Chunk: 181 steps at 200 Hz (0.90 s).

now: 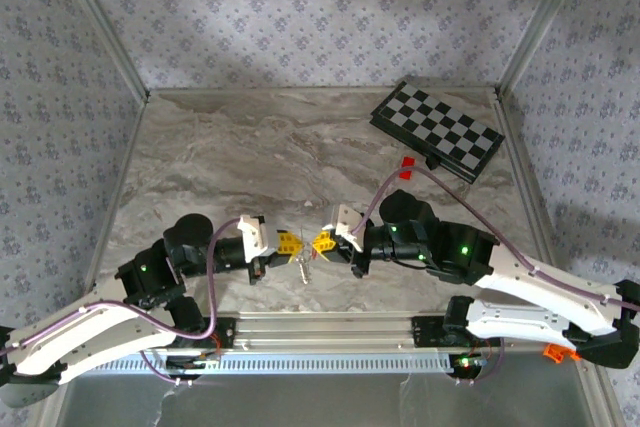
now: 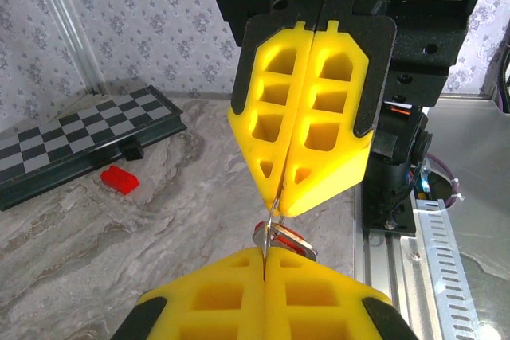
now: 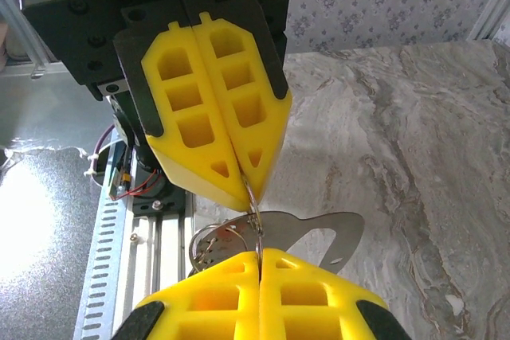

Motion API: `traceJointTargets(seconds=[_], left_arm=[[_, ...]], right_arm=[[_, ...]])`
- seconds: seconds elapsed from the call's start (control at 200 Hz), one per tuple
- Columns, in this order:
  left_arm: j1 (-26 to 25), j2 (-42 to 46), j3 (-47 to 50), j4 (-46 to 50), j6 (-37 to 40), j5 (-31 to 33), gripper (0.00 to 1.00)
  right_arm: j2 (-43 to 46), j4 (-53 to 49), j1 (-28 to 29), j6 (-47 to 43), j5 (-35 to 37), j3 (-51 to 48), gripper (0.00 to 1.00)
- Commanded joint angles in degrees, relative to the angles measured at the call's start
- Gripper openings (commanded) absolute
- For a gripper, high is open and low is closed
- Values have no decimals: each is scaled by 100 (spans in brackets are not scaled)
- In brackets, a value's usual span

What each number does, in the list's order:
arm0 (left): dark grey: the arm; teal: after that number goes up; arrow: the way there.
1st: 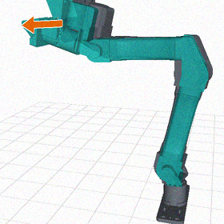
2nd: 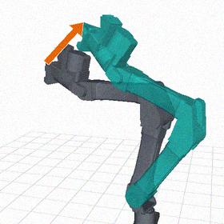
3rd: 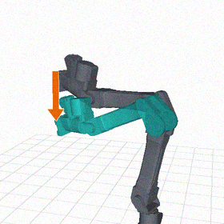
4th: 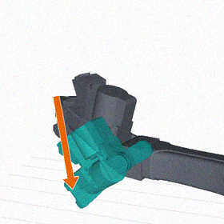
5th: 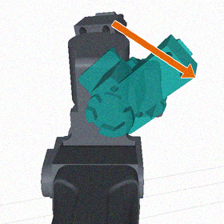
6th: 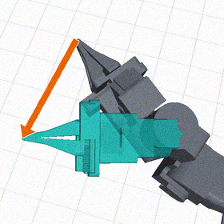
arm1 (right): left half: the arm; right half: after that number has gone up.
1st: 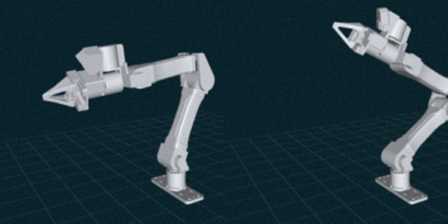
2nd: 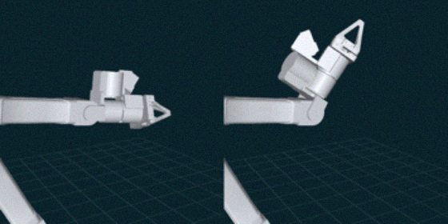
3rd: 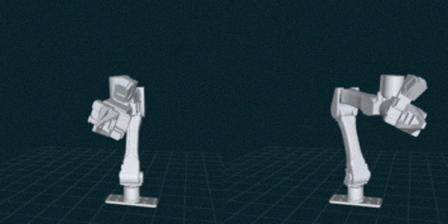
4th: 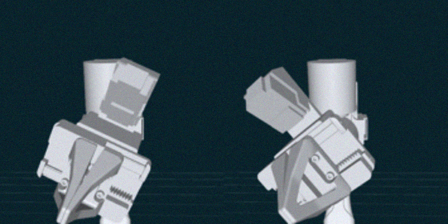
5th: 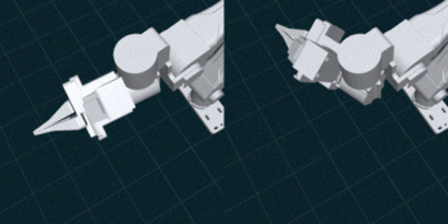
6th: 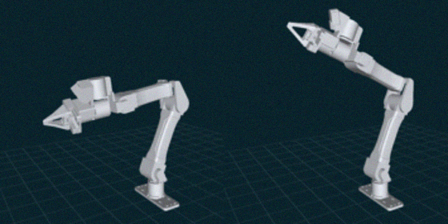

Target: Put the keys on the keyring

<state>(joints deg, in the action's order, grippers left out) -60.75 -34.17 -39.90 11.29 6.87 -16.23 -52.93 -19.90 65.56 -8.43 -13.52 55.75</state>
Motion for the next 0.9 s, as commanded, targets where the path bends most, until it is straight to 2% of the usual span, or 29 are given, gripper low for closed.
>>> traceJointTargets(seconds=[0.0,0.9], left_arm=[[11,68,0,-312,-53,-19,0],[13,-3,-12,-294,-55,13,0]], right_arm=[[24,161,35,-14,-54,-64,0],[-82,419,27,-1,-262,-61,0]])
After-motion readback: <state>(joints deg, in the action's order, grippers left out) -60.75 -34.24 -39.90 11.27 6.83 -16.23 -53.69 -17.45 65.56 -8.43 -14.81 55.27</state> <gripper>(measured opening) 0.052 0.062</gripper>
